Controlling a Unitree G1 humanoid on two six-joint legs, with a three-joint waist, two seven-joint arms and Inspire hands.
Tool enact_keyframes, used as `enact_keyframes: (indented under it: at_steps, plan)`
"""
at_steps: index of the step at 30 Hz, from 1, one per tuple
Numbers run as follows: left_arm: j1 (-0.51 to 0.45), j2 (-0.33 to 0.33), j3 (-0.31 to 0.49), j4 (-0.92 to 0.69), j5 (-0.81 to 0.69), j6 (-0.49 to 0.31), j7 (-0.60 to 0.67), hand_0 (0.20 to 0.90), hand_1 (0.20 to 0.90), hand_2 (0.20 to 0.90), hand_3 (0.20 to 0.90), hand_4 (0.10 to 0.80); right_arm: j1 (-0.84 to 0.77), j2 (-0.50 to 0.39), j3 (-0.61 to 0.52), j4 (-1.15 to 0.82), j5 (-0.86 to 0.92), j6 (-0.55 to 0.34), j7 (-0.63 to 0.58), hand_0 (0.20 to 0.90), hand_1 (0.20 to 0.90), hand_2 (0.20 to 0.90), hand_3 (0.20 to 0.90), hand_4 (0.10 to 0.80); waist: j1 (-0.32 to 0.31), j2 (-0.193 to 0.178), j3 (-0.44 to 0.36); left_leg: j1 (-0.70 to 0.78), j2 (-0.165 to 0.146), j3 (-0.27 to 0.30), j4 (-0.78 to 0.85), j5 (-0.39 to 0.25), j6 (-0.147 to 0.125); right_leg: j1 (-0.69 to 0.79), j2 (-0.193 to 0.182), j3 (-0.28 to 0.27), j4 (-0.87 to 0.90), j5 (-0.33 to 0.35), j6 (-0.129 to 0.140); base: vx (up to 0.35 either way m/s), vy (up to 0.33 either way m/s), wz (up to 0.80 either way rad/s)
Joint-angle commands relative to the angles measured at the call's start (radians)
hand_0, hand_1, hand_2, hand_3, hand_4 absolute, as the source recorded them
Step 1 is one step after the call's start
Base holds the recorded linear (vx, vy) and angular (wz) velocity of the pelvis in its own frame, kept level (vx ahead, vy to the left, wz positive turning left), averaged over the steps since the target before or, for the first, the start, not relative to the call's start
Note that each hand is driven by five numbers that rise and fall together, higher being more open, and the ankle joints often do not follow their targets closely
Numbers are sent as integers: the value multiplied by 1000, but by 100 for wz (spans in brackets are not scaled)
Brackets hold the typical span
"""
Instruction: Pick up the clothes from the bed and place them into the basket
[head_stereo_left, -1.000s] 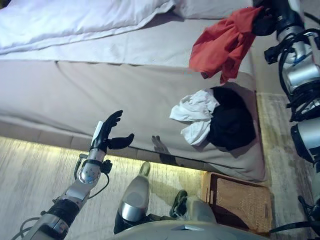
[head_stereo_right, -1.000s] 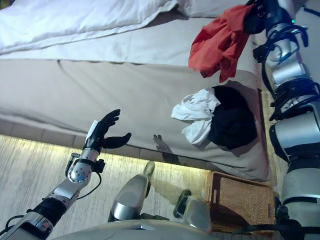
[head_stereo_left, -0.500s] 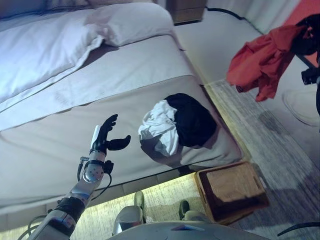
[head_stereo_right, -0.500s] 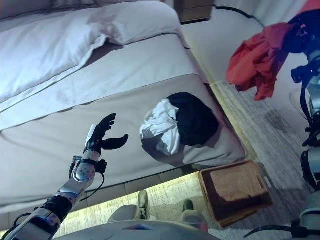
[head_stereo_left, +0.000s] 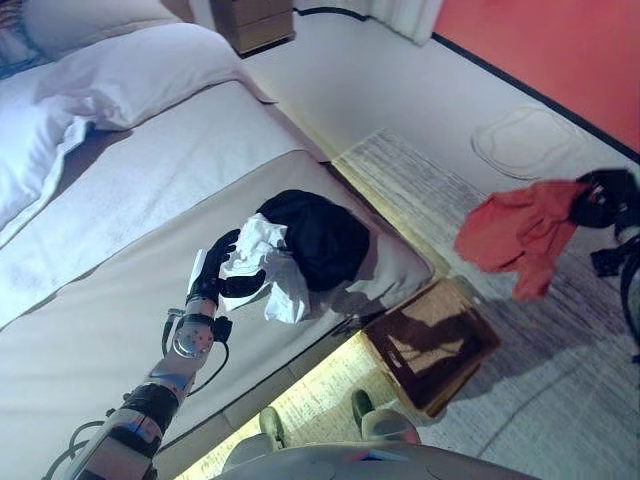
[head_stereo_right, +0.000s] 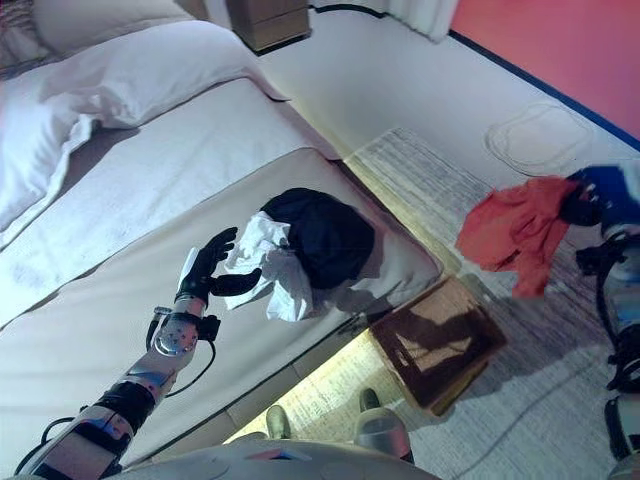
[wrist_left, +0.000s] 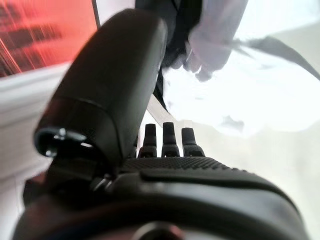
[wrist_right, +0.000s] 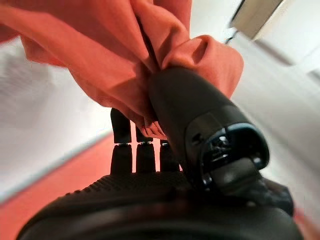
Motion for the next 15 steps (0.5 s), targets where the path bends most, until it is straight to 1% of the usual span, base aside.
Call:
enact_keyframes:
  at_steps: [1, 5, 8, 9, 10, 13, 15]
  plan:
    - [-86, -8, 0, 36, 49, -58, 7, 900, 900, 900, 900, 800, -54, -42, -12, 2, -35, -39, -31, 300, 300, 300, 200, 100, 16, 10, -124, 2, 24, -10, 46, -162, -15, -99, 35, 3, 64, 3, -1, -34, -59, -17]
    - [-93, -9, -7, 32, 41, -51, 4, 900, 900, 900, 900, 800, -35, 3, -5, 51, -50, -22, -18, 300, 300, 300, 200, 100, 5, 20, -117, -1, 28, 13, 60, -162, -19, -109, 35, 3, 65, 10, 1, -27, -41, -5]
    - [-98, -15, -11, 35, 37, -51, 6, 900, 900, 900, 900, 800, -25, 47, 4, 98, -83, -13, -32, 300, 300, 300, 200, 100, 3, 30, -110, -8, 28, 20, 64, -159, -20, -117, 37, 3, 64, 15, 1, -27, -23, -14]
    - [-98, -15, -11, 36, 37, -51, 6, 900, 900, 900, 900, 800, -25, 48, 4, 98, -83, -13, -32, 300, 300, 300, 200, 100, 3, 30, -111, -8, 28, 20, 64, -159, -20, -117, 37, 3, 64, 15, 1, -29, -16, -8]
    - [-104, -23, -14, 42, 40, -49, 5, 900, 900, 900, 900, 800, -16, 81, 9, 152, -87, -10, -41, 300, 300, 300, 200, 100, 4, 38, -103, -5, 27, 17, 59, -158, -20, -115, 37, -3, 62, 16, 3, -22, -17, -4]
    - [-108, -31, -21, 60, 48, -58, 1, 900, 900, 900, 900, 800, -19, 114, 22, 220, -85, -41, -40, 300, 300, 300, 200, 100, 11, 45, -105, -4, 26, 19, 49, -152, -21, -119, 35, -10, 58, 20, 4, 0, 0, 0]
    - [-108, -33, -25, 69, 48, -65, -1, 900, 900, 900, 900, 800, -24, 130, 31, 245, -93, -41, -42, 300, 300, 300, 200, 100, 15, 48, -105, -4, 26, 18, 48, -151, -21, -119, 33, -15, 59, 20, 4, 0, 0, 0]
